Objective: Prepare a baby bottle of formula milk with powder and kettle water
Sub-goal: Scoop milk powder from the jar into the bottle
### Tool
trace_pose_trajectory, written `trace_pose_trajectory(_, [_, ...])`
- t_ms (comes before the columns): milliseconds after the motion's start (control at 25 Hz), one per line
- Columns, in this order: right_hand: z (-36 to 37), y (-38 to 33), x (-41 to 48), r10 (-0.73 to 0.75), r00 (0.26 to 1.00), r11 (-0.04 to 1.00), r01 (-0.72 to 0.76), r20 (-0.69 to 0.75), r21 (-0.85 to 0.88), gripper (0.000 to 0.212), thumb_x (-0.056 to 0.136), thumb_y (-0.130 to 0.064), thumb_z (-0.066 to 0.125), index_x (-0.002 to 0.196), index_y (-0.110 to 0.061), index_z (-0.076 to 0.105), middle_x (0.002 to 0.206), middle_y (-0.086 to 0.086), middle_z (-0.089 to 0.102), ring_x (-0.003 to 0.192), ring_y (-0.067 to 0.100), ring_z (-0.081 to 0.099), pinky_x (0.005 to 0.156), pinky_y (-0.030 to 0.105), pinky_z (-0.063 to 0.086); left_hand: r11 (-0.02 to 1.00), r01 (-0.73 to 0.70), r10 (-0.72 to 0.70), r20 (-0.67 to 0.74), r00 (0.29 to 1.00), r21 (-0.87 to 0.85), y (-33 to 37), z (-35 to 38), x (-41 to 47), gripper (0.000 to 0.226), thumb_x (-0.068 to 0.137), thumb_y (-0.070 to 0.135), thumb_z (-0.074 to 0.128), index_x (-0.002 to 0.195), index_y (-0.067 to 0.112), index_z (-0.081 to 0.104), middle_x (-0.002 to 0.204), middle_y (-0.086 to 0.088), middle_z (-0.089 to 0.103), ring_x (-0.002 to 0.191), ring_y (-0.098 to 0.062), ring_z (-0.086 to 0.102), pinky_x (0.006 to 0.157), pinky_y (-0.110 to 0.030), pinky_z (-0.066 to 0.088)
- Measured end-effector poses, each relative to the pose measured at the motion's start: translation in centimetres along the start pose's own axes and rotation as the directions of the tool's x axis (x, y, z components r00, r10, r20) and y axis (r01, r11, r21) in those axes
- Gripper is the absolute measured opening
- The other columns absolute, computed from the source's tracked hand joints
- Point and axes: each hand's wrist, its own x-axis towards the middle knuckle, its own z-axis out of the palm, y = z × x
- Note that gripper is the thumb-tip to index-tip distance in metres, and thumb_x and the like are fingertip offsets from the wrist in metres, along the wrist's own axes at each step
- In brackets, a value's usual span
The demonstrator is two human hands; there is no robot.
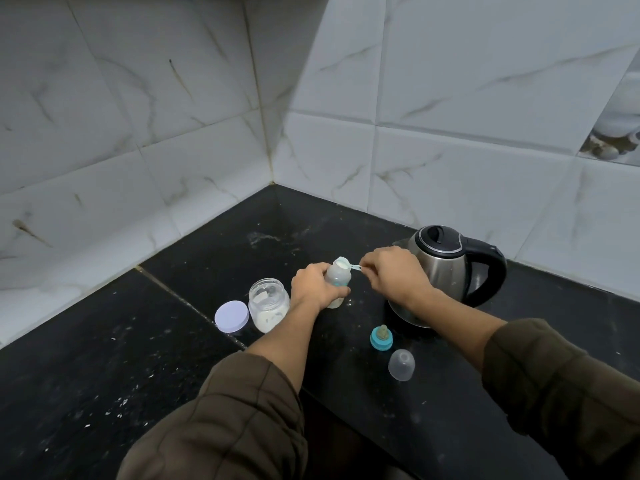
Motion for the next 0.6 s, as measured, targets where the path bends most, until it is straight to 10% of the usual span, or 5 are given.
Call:
trace_pose_trajectory(200, [-0.7, -0.5, -0.4, -0.322, 0.923, 0.925, 0.261, -0.208, -0.275, 0.020, 0.072, -0.009, 0.086, 0.071, -0.010, 0.066, 0.067, 0.004, 0.059, 0.061, 0.025, 0.057, 0.045, 0.027, 0.025, 0.999, -0.035, 0.034, -0.050, 0.998, -0.037, 0.6, -1.2, -0.2, 0.058, 0.071, 0.045, 0.091, 0.123, 0.030, 0.073, 0.111, 0.004, 0.076, 0.107, -0.017, 0.068, 0.094, -0.035, 0.052])
trace_pose_trajectory(600, [-0.4, 0.8, -0.2, -0.522, 0.790, 0.836, 0.399, -0.322, -0.377, 0.018, 0.069, -0.002, 0.084, 0.080, -0.007, 0.071, 0.070, 0.007, 0.062, 0.056, 0.026, 0.056, 0.049, 0.034, 0.047, 0.993, -0.060, 0.054, -0.064, 0.996, -0.099, 1.1, -1.8, -0.3, 0.066, 0.071, 0.045, 0.093, 0.129, 0.027, 0.070, 0.120, 0.003, 0.075, 0.114, -0.017, 0.068, 0.100, -0.037, 0.052])
